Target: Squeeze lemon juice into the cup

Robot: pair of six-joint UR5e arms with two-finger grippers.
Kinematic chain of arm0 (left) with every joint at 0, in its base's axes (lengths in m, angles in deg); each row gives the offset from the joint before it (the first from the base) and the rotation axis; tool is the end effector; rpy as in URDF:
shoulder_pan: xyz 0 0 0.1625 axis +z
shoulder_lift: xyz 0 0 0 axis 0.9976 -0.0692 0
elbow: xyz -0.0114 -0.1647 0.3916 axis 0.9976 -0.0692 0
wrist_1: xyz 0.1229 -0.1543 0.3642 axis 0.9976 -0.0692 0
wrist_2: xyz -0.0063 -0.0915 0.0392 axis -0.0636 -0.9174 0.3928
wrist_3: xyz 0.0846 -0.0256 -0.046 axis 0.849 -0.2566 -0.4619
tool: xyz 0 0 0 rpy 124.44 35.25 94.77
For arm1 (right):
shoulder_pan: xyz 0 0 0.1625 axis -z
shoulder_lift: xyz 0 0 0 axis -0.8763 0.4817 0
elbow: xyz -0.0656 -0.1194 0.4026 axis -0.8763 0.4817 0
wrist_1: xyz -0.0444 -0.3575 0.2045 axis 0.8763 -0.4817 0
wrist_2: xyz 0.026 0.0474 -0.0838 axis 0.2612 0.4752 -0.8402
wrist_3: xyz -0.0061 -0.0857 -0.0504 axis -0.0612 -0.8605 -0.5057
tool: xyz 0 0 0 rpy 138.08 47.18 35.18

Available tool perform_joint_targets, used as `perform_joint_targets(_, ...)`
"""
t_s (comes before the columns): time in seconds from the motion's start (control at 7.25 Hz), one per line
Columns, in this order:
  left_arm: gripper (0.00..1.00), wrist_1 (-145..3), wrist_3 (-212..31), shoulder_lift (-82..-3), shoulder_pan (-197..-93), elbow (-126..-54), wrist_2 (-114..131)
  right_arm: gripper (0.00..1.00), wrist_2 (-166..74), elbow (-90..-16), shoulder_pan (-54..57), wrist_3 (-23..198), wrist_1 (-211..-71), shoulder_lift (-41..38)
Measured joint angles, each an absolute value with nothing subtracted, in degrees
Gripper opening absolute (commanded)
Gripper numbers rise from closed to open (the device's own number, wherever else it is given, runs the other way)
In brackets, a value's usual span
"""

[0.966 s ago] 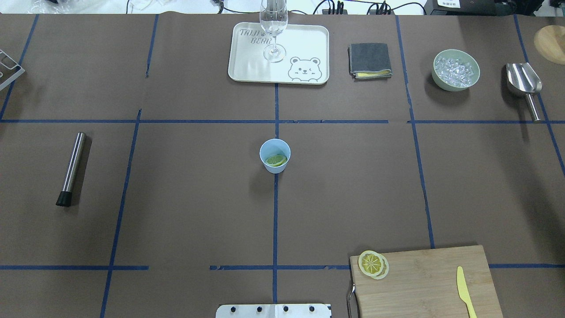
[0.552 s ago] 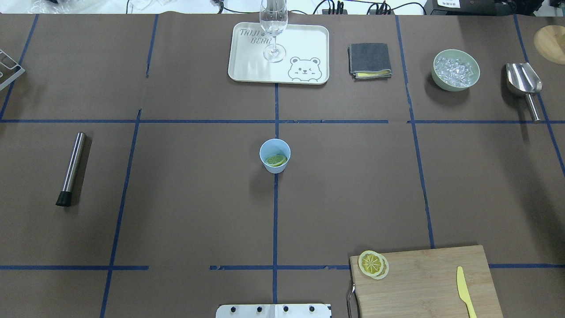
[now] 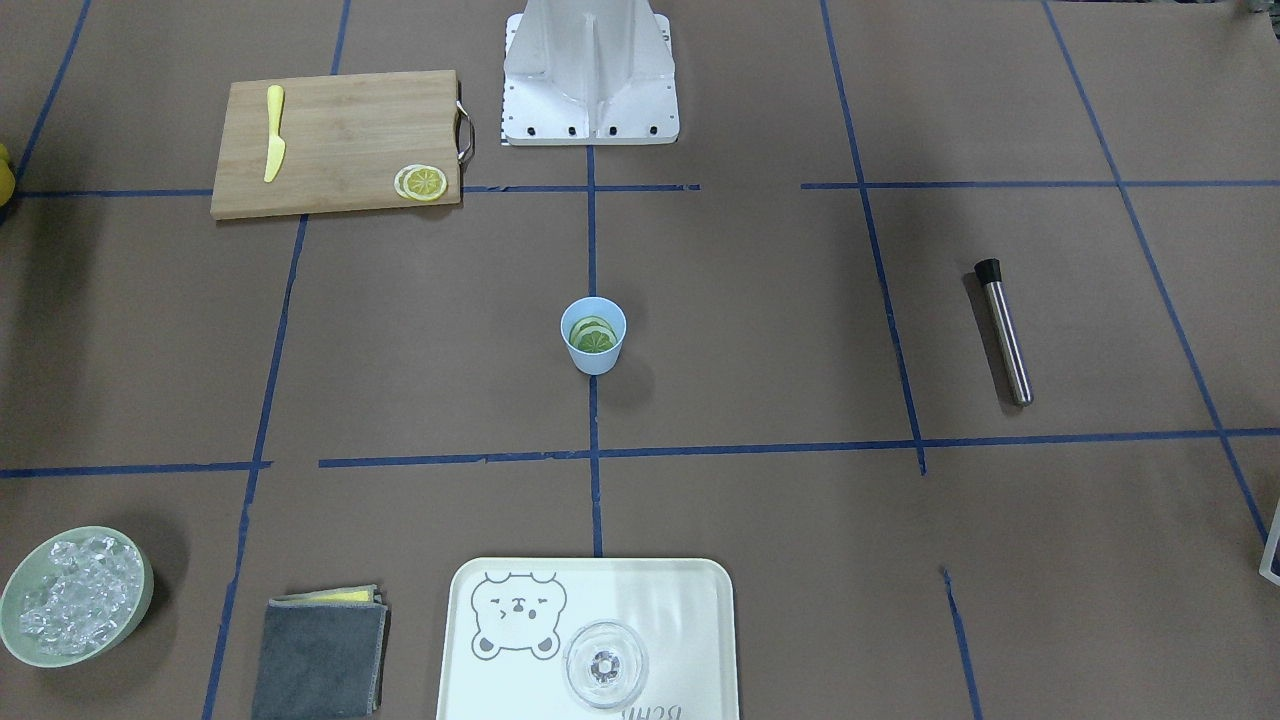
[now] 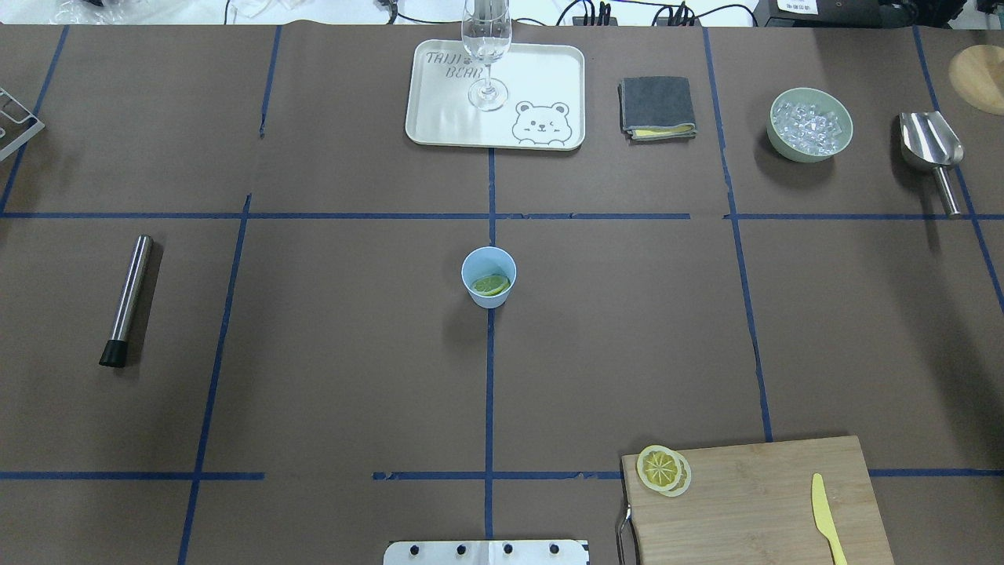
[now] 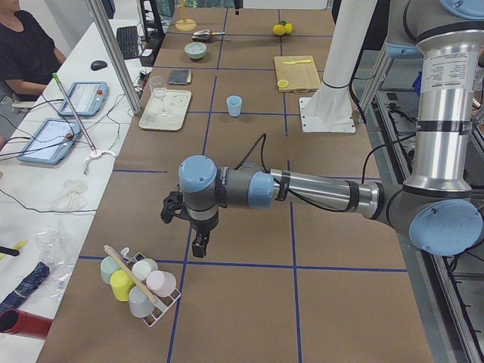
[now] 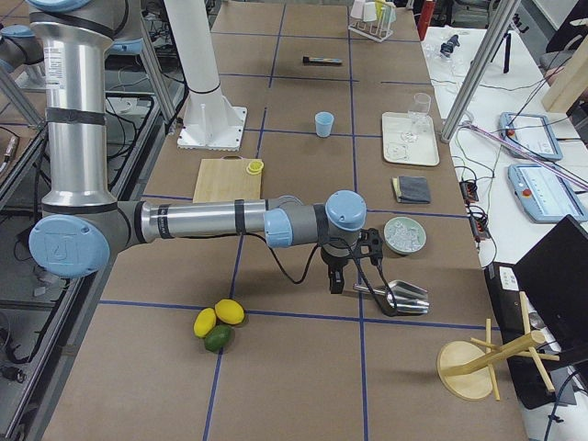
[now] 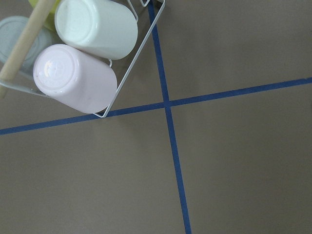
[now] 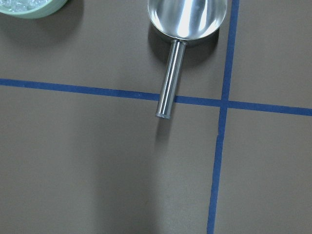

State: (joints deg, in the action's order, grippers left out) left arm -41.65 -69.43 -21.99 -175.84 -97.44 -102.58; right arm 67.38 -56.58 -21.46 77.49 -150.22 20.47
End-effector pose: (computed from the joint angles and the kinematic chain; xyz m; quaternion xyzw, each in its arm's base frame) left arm -0.0641 -0.4873 0.6008 0.0534 0.3617 0.0658 0.9284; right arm -0.0013 -0.4906 0.6083 0.0236 -0.3969 -0.0395 0.9167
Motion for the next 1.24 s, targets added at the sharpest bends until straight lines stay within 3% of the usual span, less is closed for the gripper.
perform_joint_targets(1.24, 1.0, -41.1, -69.4, -22.6, -175.7, -97.7, -103.0, 1.0, 67.2, -60.3, -21.4, 78.3, -149.7, 19.5)
